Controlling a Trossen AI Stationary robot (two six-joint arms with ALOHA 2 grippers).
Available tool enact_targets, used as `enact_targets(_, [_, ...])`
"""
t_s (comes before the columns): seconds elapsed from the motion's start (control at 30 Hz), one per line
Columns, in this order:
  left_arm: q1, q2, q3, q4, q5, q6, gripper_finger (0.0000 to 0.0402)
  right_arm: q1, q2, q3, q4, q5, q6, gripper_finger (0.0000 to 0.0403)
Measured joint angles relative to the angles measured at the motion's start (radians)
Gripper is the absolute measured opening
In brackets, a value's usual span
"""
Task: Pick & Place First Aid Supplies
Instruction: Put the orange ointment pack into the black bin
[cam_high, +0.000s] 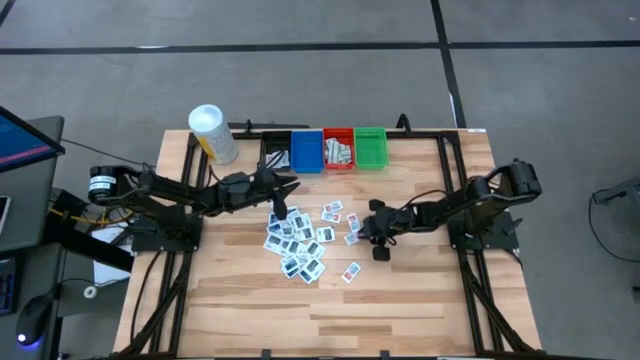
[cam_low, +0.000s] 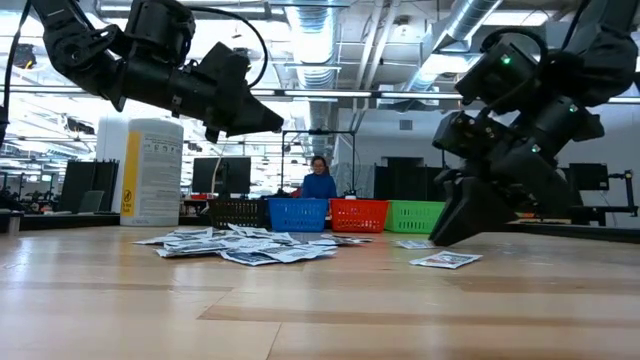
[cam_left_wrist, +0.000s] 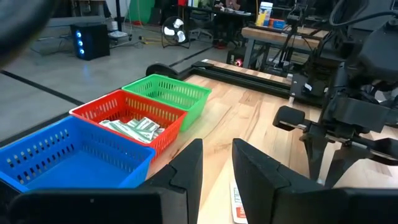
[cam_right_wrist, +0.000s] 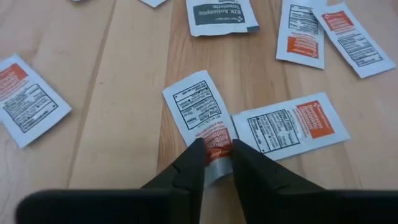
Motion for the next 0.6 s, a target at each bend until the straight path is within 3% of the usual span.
enact_targets(0.3, [0.0,0.0,0.0,0.003,0.0,0.0,0.0088,0.008,-0.046,-0.011,-0.031,-0.025,-0.026,0.0006])
enact_targets(0.6, [0.0,0.0,0.0,0.003,0.0,-0.048,0.0088,0.014,-0.134,-0.016,-0.054,-0.025,-0.041,0.0002])
